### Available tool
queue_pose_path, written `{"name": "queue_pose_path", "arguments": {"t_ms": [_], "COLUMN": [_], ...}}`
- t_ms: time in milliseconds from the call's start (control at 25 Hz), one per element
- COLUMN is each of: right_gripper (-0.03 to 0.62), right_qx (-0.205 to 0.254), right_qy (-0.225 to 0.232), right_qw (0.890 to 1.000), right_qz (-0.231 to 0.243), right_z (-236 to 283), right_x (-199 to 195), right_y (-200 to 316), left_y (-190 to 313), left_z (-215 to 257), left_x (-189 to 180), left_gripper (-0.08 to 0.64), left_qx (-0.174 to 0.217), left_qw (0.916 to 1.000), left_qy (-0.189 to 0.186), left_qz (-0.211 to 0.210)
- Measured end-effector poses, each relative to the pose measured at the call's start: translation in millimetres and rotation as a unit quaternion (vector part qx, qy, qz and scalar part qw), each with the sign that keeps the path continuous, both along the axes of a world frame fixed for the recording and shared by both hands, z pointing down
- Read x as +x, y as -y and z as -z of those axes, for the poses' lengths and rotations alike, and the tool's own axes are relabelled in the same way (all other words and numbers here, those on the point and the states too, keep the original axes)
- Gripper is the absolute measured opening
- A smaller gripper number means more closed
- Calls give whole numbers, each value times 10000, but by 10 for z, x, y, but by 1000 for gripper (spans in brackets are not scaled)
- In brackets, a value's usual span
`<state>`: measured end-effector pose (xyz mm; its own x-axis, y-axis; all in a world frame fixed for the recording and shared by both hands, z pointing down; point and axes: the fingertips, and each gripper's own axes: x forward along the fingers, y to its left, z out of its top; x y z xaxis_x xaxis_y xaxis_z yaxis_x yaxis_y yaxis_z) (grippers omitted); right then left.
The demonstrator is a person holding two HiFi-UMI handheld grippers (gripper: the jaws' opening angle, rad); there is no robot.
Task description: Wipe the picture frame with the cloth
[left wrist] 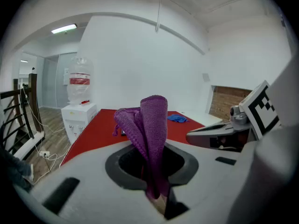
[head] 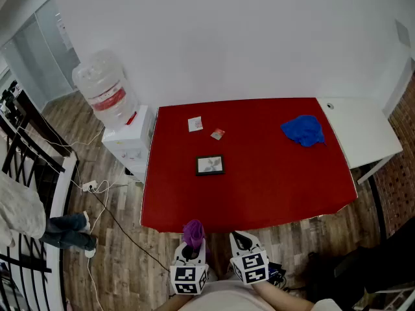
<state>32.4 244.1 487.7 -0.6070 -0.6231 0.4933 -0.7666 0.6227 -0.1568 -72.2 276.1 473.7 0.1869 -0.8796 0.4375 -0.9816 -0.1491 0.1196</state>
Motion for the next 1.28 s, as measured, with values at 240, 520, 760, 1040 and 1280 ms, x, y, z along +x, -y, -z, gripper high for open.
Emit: {"name": "queue_pose_path", "arguments": {"t_ms": [240, 520, 760, 1040, 1280], "right_gripper": [3, 3, 3, 3, 3], "right_qx": [-67, 35, 144, 222, 201], "right_qy": [-23, -78, -121, -199, -216], "right_qw": [9999, 9997, 9987, 9974, 9979], "right_qz": [-76, -232, -478, -656, -584], "right_z": [-72, -93, 14, 53, 68], "right_x": [17, -213, -559, -817, -844], "right_y": [271, 827, 1288, 1585, 1863], "left_y": [290, 923, 1441, 1760, 1994], "left_z": [-75, -155, -44, -51, -55], "left_x": [-18, -266, -631, -912, -949], "left_gripper": [61, 61, 61, 61, 61], "left_qx": [-55, -42, 62, 47, 10], "left_qw": [10000, 9996, 9984, 9974, 9981], "left_qy": [6, -20, 7, 37, 13], "left_qz": [-41, -273, -557, -714, -619]}}
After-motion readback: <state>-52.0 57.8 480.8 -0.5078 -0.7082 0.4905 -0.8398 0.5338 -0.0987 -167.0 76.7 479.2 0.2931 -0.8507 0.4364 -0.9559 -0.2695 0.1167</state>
